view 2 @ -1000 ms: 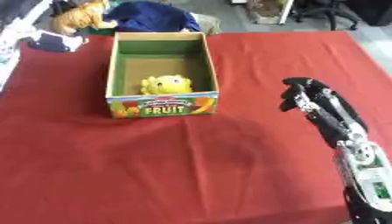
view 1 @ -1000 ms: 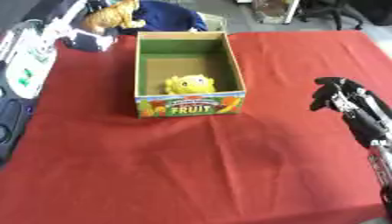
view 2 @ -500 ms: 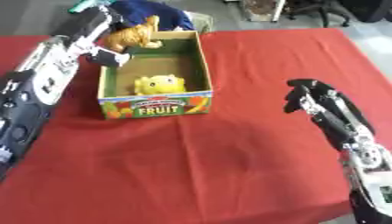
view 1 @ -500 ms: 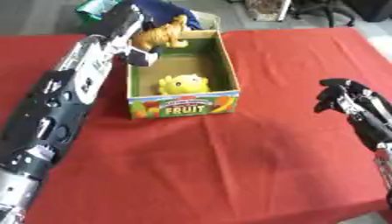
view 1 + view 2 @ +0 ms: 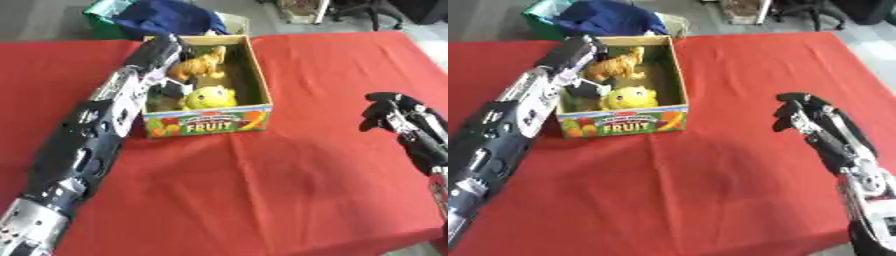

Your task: Pick up objects on the table and place them in the box.

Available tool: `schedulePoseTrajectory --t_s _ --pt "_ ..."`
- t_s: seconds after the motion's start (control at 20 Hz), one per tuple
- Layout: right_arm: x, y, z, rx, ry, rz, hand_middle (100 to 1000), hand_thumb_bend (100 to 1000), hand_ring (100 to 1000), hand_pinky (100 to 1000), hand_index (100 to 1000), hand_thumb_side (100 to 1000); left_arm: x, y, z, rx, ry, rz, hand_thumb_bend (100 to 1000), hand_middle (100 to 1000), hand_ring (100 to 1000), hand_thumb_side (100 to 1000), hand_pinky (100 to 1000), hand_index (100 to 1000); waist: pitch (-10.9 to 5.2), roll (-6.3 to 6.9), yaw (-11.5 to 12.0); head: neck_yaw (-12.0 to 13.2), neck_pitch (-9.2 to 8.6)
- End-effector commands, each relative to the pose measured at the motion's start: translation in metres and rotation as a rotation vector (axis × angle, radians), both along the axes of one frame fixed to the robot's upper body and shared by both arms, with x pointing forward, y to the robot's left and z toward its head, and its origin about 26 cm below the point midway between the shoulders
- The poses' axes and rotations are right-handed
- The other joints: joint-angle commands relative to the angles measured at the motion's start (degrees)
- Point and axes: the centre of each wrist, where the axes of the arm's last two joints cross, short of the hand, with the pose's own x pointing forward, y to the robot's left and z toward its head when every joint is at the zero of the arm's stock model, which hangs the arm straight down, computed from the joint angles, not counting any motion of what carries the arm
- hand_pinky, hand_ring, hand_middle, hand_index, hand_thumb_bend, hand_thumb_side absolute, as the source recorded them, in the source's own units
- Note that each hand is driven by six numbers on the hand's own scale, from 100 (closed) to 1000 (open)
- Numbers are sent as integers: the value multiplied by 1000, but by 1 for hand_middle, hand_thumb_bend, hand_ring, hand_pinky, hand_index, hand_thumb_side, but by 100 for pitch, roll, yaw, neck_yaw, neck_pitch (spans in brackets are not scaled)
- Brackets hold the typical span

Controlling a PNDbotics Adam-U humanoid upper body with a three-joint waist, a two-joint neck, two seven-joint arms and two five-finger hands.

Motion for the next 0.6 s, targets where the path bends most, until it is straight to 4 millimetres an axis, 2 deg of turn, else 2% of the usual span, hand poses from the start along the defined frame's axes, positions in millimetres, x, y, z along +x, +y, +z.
schedulePoseTrajectory --t_s 0.05,0.15,0.2,0.35,0.45,0.5,0.55,0.6 --pt "1 -1 9 -3 -27 4 545 100 532 570 769 585 1 0 11 -29 -38 -10 655 603 639 417 683 744 -92 -18 -4 3 -69" --pt "1 -2 9 -3 -26 3 544 100 532 571 769 585 0 1 13 -35 -44 -17 813 637 671 508 702 763 -93 -19 4 -4 -75" --pt "1 -2 9 -3 -26 2 544 100 532 571 769 585 0 2 14 -36 -47 -22 855 649 678 534 709 770 -94 -19 8 -8 -77" --pt "0 -2 8 -3 -25 0 544 100 532 571 769 585 -2 3 21 -54 -65 -37 865 657 683 554 717 775 -97 -22 26 -21 -76" --pt "0 -3 8 -4 -24 -2 544 100 532 571 769 585 -5 5 29 -90 -84 -54 856 654 680 553 716 773 -99 -23 40 -28 -82" --pt "0 -3 8 -4 -24 -3 544 100 532 571 769 586 -7 5 34 -118 -94 -62 754 634 659 548 706 762 -102 -23 51 -32 -82" --pt "0 -3 8 -4 -23 -3 544 100 532 571 769 585 -10 8 41 -163 -110 -74 743 633 658 545 705 761 -104 -21 62 -34 -85" --pt "0 -3 8 -5 -24 -3 544 100 532 571 769 585 -13 10 48 -212 -126 -84 611 619 642 528 697 746 -106 -18 78 -45 -92"
